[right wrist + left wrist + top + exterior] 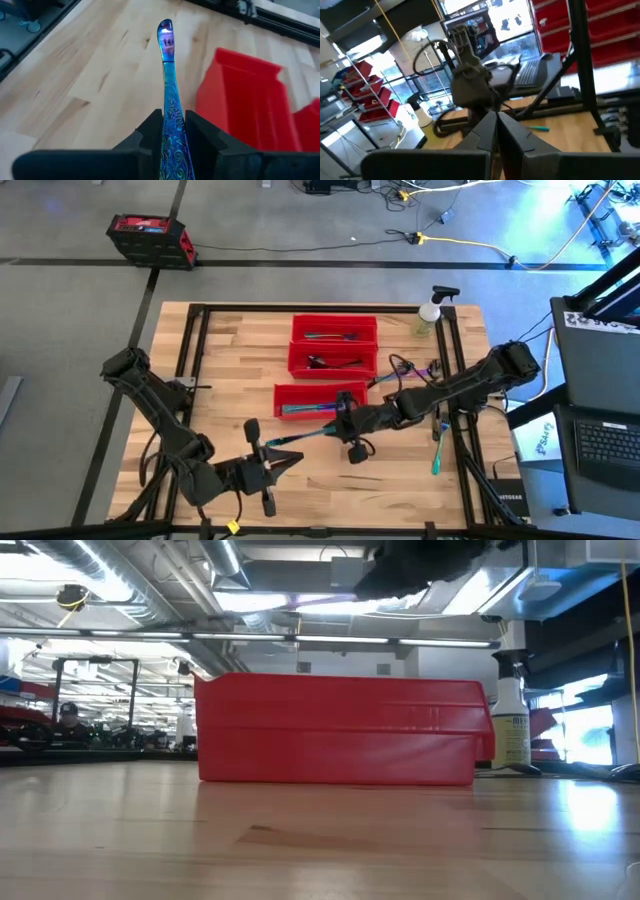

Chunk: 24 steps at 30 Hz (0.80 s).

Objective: Sort silverware
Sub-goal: Put the purple table knife into the bottom red bin

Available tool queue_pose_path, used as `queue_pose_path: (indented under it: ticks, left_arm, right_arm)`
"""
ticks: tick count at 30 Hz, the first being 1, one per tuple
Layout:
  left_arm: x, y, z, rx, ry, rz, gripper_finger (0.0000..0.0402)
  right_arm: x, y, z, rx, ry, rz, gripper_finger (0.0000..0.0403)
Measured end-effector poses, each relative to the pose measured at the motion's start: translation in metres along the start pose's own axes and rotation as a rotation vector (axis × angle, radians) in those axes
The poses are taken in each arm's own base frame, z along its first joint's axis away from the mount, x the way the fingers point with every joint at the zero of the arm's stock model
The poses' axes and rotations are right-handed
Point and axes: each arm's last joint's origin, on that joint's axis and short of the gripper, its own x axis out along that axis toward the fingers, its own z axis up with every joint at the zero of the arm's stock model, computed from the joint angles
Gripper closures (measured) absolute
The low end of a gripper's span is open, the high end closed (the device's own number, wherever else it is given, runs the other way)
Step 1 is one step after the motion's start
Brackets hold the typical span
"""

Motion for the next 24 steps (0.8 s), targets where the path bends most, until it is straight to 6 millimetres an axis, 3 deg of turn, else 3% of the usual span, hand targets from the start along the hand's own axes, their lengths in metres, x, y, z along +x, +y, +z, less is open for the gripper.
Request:
queue_pose_path:
  ticks: [8, 15, 24]
  left_arm:
    - [0.003, 0.009, -0.011, -0.07, 0.085, -0.203, 0.0402]
    - [0.028, 0.015, -0.024, -0.106, 0.147, -0.451, 0.0402]
    - [0.054, 0.02, -0.054, -0.124, 0.008, -0.617, 0.0402]
  right_arm:
    - [-0.023, -0.022, 0.01, 0.003, -0.02, -0.063, 0.0347]
    - [-0.05, -0.041, 0.006, 0.019, 0.048, -0.144, 0.0347]
    - [-0.054, -0.049, -0.004, 0.029, 0.14, -0.163, 0.0347]
